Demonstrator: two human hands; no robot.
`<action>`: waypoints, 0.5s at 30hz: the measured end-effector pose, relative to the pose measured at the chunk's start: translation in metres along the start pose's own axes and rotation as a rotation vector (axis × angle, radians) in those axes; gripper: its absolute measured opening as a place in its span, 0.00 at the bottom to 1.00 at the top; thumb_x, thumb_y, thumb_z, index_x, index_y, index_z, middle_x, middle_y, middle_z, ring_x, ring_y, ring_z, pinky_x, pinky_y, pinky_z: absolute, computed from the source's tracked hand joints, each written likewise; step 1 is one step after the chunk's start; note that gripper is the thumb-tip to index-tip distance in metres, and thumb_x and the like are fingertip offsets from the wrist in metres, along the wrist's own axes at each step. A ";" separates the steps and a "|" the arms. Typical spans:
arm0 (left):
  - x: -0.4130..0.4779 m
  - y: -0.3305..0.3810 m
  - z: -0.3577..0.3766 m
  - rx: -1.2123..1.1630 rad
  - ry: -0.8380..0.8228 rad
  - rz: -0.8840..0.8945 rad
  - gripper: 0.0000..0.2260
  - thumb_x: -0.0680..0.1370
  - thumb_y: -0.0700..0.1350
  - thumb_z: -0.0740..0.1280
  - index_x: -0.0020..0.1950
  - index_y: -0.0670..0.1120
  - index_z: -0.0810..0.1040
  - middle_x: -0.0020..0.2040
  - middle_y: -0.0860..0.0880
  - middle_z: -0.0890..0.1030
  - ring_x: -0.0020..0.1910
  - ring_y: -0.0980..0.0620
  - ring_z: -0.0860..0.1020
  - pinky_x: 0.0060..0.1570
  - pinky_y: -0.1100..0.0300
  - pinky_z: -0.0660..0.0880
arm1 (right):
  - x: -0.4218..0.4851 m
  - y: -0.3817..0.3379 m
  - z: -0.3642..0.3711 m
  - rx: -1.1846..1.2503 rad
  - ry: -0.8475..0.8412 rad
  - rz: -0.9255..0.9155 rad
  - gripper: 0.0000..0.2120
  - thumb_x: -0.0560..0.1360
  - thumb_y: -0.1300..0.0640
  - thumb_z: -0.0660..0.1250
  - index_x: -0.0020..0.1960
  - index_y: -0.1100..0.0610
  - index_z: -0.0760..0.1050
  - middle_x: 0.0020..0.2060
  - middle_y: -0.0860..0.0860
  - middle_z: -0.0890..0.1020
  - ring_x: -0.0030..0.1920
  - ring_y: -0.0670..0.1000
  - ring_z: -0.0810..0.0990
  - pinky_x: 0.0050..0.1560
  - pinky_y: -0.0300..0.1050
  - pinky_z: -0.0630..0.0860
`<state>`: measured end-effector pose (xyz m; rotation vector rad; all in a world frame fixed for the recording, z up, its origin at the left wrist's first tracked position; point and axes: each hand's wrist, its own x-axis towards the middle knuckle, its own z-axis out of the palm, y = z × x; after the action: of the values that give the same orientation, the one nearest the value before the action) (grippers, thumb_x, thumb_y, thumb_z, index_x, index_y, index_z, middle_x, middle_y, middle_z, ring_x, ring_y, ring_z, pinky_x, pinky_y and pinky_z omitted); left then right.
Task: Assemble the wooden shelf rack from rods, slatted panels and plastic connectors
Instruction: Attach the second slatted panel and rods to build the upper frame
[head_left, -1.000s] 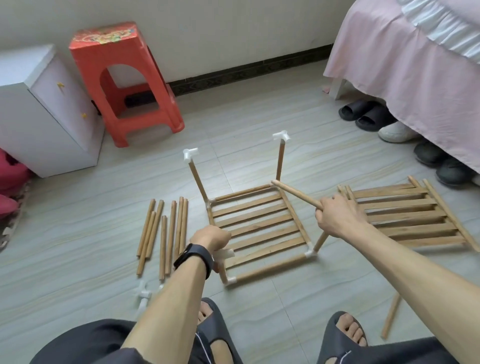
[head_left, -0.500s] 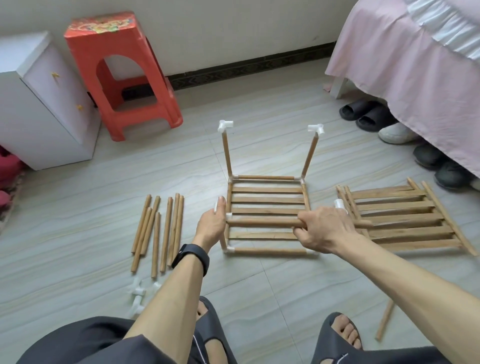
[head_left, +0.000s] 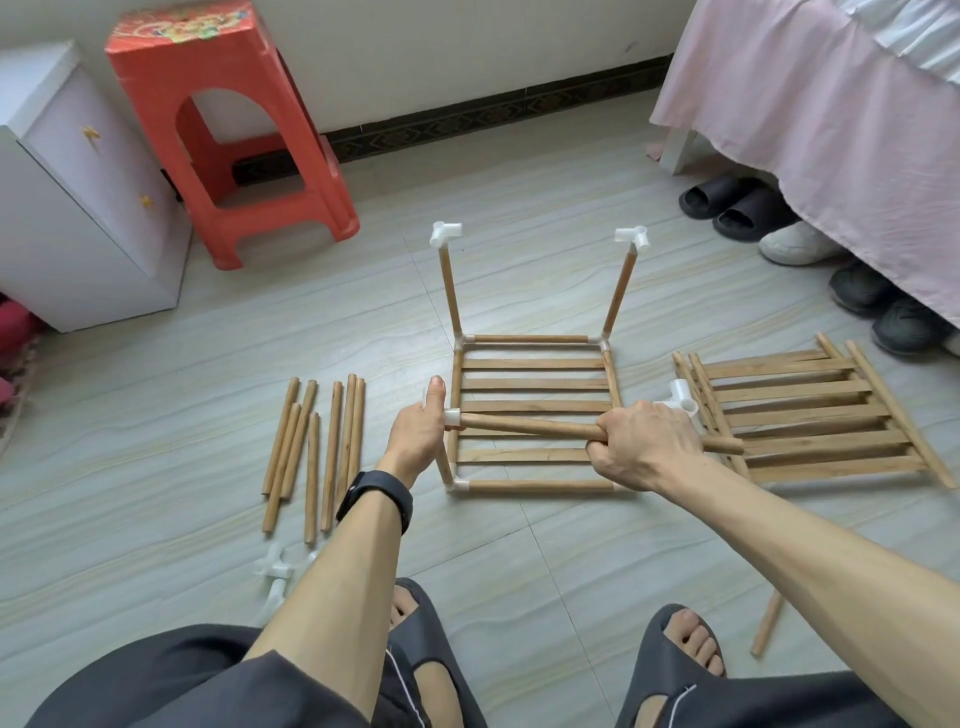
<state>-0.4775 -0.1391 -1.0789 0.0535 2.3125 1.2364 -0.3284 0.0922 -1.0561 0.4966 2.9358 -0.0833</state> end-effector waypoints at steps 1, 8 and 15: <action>0.000 0.000 0.000 -0.012 -0.012 -0.005 0.32 0.82 0.67 0.49 0.43 0.41 0.76 0.35 0.46 0.74 0.34 0.51 0.71 0.39 0.56 0.69 | 0.001 0.002 0.000 -0.002 0.009 -0.010 0.12 0.69 0.46 0.58 0.33 0.52 0.72 0.27 0.47 0.72 0.29 0.50 0.69 0.36 0.45 0.67; 0.003 -0.004 -0.003 -0.126 -0.049 -0.027 0.34 0.83 0.67 0.49 0.44 0.44 0.85 0.37 0.51 0.76 0.40 0.52 0.71 0.55 0.52 0.71 | 0.010 0.002 -0.005 -0.170 0.132 -0.078 0.14 0.68 0.45 0.55 0.36 0.53 0.73 0.24 0.46 0.66 0.27 0.53 0.68 0.29 0.41 0.55; 0.005 -0.004 0.001 -0.142 -0.013 -0.028 0.36 0.83 0.66 0.49 0.40 0.44 0.87 0.39 0.46 0.80 0.41 0.52 0.72 0.65 0.45 0.70 | 0.018 -0.011 0.000 -0.114 0.140 -0.075 0.11 0.67 0.46 0.55 0.34 0.53 0.68 0.24 0.45 0.64 0.26 0.50 0.64 0.31 0.41 0.58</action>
<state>-0.4803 -0.1398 -1.0845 -0.0198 2.2008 1.3778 -0.3494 0.0874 -1.0590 0.3902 3.0735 0.1133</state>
